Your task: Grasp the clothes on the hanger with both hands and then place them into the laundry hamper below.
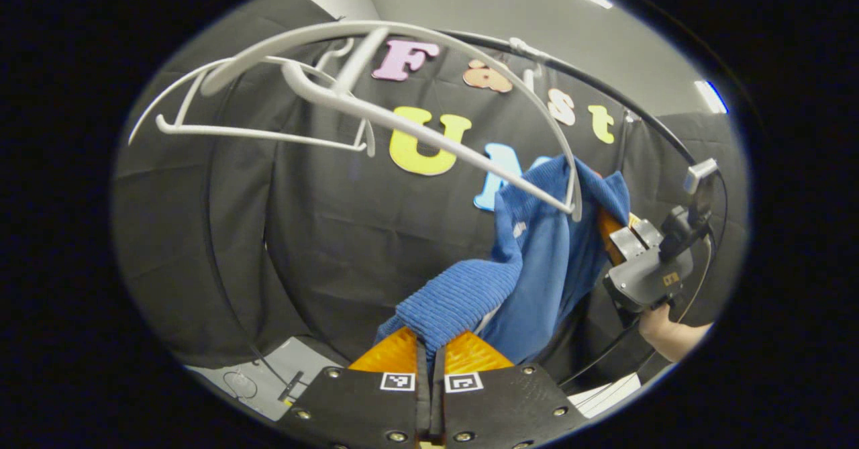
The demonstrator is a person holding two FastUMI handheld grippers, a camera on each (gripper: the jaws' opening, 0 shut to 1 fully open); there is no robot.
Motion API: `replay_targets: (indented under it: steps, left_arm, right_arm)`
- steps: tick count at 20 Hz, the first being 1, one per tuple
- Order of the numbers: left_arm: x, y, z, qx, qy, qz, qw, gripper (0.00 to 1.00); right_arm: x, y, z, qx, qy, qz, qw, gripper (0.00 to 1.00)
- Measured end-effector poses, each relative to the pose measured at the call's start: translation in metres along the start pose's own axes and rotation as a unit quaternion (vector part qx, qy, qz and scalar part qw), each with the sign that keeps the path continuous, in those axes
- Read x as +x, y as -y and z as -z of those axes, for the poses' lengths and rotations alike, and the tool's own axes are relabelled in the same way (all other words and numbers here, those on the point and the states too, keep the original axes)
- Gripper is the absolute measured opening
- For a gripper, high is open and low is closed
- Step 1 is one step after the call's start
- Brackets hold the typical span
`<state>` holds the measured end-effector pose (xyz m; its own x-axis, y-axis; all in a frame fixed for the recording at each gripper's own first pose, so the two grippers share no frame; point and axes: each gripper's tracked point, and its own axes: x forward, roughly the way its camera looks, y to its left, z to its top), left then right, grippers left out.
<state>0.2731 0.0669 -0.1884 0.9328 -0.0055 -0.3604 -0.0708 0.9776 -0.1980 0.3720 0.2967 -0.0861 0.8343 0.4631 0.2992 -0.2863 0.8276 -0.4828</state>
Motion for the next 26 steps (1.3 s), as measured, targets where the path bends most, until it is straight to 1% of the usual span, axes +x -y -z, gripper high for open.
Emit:
replay_targets:
  steps: [1,4,6,8,9,10,11,13,15,17,19,20,21,23,25,26]
  left_arm:
    - [0.004,0.007,0.010,0.010,-0.009,0.002,1.000,0.01]
    - [0.013,0.038,0.035,0.020,-0.034,0.031,0.999,0.01]
    - [0.020,0.054,0.046,0.028,-0.048,0.038,0.998,0.01]
    - [0.022,0.060,0.047,0.025,-0.050,0.035,0.998,0.01]
    - [0.019,0.059,0.045,0.021,-0.044,0.027,0.998,0.01]
    - [0.017,0.055,0.037,0.022,-0.031,0.015,0.999,0.02]
    - [0.017,0.053,0.031,0.022,-0.016,0.007,1.000,0.01]
    - [0.015,0.047,0.021,0.018,0.016,-0.009,1.000,0.02]
    - [0.010,0.038,0.002,0.005,0.049,-0.024,0.999,0.02]
    - [0.009,0.040,-0.022,-0.012,0.085,-0.025,0.996,0.01]
    - [0.003,0.035,-0.049,-0.030,0.112,-0.020,0.993,0.01]
    - [0.004,0.033,-0.061,-0.037,0.122,-0.014,0.992,0.00]
    - [0.002,0.034,-0.068,-0.042,0.128,-0.007,0.991,0.02]
    - [0.009,0.036,-0.078,-0.036,0.132,0.000,0.991,0.01]
    - [0.008,0.037,-0.078,-0.028,0.133,0.002,0.991,0.01]
    - [0.010,0.039,-0.079,-0.028,0.132,0.004,0.991,0.02]
  right_arm:
    - [-0.005,-0.011,0.002,-0.004,-0.001,-0.012,1.000,0.01]
    - [-0.024,-0.042,0.007,-0.033,0.012,-0.057,0.998,0.01]
    - [-0.027,-0.060,0.008,-0.051,0.027,-0.082,0.995,0.01]
    - [-0.026,-0.071,0.013,-0.063,0.037,-0.098,0.993,0.02]
    - [-0.024,-0.074,0.017,-0.064,0.035,-0.106,0.992,0.01]
    - [-0.025,-0.073,0.015,-0.054,0.030,-0.111,0.992,0.01]
    - [-0.027,-0.068,0.008,-0.031,0.028,-0.110,0.993,0.02]
    - [-0.030,-0.042,-0.005,0.023,0.030,-0.088,0.995,0.01]
    - [-0.025,-0.014,-0.013,0.054,0.029,-0.056,0.997,0.02]
    - [-0.016,0.014,-0.020,0.073,0.032,-0.021,0.997,0.01]
    - [-0.005,0.042,-0.022,0.077,0.034,0.021,0.996,0.01]
    - [0.002,0.053,-0.021,0.076,0.034,0.038,0.996,0.01]
    - [0.008,0.063,-0.021,0.069,0.033,0.055,0.996,0.01]
    - [0.009,0.081,-0.019,0.060,0.027,0.081,0.995,0.01]
    - [0.000,0.081,-0.023,0.071,0.023,0.080,0.994,0.01]
    - [-0.003,0.080,-0.024,0.065,0.027,0.078,0.994,0.01]
